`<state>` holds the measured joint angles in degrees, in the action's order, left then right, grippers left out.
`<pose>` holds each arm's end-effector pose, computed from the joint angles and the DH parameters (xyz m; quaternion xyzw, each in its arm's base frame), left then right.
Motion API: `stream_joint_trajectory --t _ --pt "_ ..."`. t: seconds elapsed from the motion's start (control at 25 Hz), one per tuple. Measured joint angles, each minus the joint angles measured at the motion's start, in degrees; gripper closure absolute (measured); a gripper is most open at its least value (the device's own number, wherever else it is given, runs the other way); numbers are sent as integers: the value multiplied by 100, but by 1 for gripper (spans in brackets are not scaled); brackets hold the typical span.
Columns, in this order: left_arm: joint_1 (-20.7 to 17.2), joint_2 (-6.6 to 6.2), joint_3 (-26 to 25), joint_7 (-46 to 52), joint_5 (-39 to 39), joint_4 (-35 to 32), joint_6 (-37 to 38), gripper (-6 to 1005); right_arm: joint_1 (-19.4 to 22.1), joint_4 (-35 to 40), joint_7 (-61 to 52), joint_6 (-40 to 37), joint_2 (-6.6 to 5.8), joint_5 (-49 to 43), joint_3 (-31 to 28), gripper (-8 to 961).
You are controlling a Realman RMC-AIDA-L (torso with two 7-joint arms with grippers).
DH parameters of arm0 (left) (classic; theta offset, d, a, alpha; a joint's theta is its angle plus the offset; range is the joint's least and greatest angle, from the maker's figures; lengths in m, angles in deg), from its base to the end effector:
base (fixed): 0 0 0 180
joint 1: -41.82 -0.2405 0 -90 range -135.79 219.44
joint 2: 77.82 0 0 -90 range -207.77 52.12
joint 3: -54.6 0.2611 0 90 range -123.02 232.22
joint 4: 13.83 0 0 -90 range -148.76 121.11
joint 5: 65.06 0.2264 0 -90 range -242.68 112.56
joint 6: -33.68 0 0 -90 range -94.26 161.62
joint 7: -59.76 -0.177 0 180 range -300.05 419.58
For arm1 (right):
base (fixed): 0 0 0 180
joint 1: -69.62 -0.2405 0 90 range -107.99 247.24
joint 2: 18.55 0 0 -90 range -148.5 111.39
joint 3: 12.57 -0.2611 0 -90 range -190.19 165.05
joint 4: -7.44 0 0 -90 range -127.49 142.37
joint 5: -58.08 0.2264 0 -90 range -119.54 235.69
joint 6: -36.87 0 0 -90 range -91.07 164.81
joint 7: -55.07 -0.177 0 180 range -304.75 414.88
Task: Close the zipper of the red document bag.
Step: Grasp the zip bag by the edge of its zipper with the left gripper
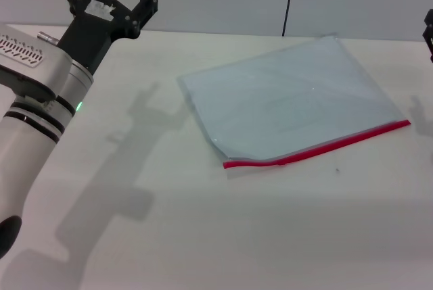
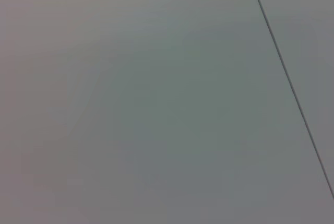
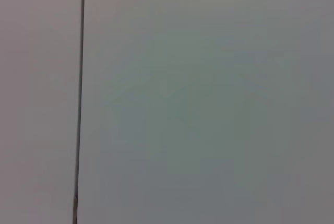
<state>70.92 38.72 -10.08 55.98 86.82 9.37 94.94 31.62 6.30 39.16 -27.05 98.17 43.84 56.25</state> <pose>-0.2456 0.4296 -0.0159 -0.7286 -0.0699 -0.3177 0.6027 0.3124 0.4371 0.0002 -0.7160 0.2074 0.3014 0.5945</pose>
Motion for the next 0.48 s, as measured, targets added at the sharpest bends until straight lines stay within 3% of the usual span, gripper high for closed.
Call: stream_joint_trajectory --t 0.48 --pt "-3 0 -60 59 -2 -15 8 279 -14 0 0 3 0 0 0 438"
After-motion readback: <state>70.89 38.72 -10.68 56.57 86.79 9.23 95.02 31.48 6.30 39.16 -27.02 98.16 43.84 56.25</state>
